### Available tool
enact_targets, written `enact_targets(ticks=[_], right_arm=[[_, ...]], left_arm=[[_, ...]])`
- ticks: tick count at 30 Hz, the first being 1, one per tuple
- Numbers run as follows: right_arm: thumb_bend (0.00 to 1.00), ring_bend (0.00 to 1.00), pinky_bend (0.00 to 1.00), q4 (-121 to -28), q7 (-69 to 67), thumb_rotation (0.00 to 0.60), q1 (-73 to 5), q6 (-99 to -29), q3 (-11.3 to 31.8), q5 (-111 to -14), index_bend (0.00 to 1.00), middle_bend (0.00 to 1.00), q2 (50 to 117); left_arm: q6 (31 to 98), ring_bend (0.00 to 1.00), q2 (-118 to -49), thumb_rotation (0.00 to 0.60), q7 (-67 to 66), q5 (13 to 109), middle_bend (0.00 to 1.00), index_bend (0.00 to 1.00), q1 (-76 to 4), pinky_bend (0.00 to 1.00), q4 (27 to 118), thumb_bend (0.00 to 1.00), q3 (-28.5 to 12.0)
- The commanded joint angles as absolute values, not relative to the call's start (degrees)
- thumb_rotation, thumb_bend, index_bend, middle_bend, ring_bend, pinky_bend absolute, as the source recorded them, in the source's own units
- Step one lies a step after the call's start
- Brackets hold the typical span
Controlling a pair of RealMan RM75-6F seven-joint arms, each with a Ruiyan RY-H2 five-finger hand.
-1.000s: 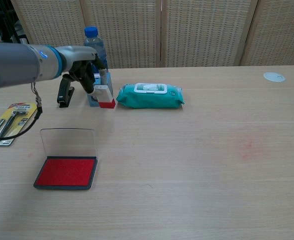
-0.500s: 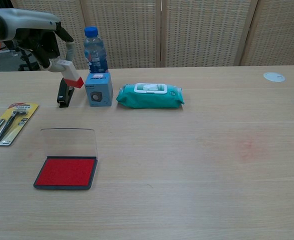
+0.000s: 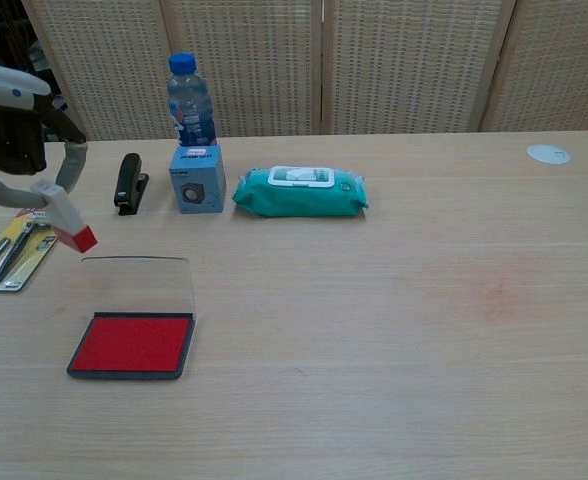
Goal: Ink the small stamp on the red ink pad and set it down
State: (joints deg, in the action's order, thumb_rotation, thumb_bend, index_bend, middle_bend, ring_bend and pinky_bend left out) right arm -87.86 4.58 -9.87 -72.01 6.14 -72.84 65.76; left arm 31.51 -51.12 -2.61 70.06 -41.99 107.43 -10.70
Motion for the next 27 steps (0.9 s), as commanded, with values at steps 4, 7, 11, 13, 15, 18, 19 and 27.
enact_targets(ticks=[4,7,11,13,15,18,19,27], right_arm=[[0.00,0.00,0.00,-87.9,4.5,0.600,-9.8,-72.2,6.1,-73.0,0.00,0.00,65.7],[0.00,0.00,0.00,-87.9,4.4,0.600,-9.8,-72.1,6.0,-73.0,0.00,0.00,65.7],[0.00,0.00,0.00,-87.6,4.2,0.600,-9.9,-71.8,6.1,-72.7,0.00,0.00,65.7],[0.00,0.00,0.00,-87.6,4.1,0.600,-9.9,-71.8,6.1,-72.7,0.00,0.00,65.7],[0.00,0.00,0.00,-87.6,4.0,0.600,-9.9,-71.8,6.1,-72.7,0.00,0.00,65.7],[0.00,0.00,0.00,-87.5,4.0,0.600,-9.9,-71.7,6.1,-72.6,0.00,0.00,65.6],[0.00,0.00,0.00,-87.5,4.0,0.600,-9.9,-71.6,6.1,-72.6,0.00,0.00,65.6],[0.00,0.00,0.00,-87.5,3.9,0.600,-9.9,-71.5,6.1,-72.5,0.00,0.00,65.6]], left_arm=[[32.7,1.00,-54.2,0.600,-1.3,76.6,1.00,0.62,-40.4,0.96,106.1,0.40,-7.2],[33.9,1.00,-57.0,0.600,-1.3,78.8,1.00,0.62,-39.9,0.96,104.3,0.40,-5.8],[36.0,1.00,-61.7,0.600,-2.3,81.7,1.00,0.62,-39.6,0.96,100.3,0.40,-3.9],[36.4,1.00,-63.4,0.600,-2.4,81.6,1.00,0.62,-39.6,0.96,98.9,0.40,-3.5],[36.6,1.00,-64.5,0.600,-2.7,81.4,1.00,0.62,-39.6,0.96,98.1,0.40,-3.1],[37.1,1.00,-66.0,0.600,-3.3,81.1,1.00,0.62,-39.7,0.96,97.2,0.40,-2.8],[37.1,1.00,-66.3,0.600,-3.5,81.0,1.00,0.62,-39.8,0.96,97.0,0.40,-2.7],[41.3,1.00,-70.1,0.600,-10.6,79.6,1.00,0.62,-39.2,0.96,95.6,0.40,-2.2]])
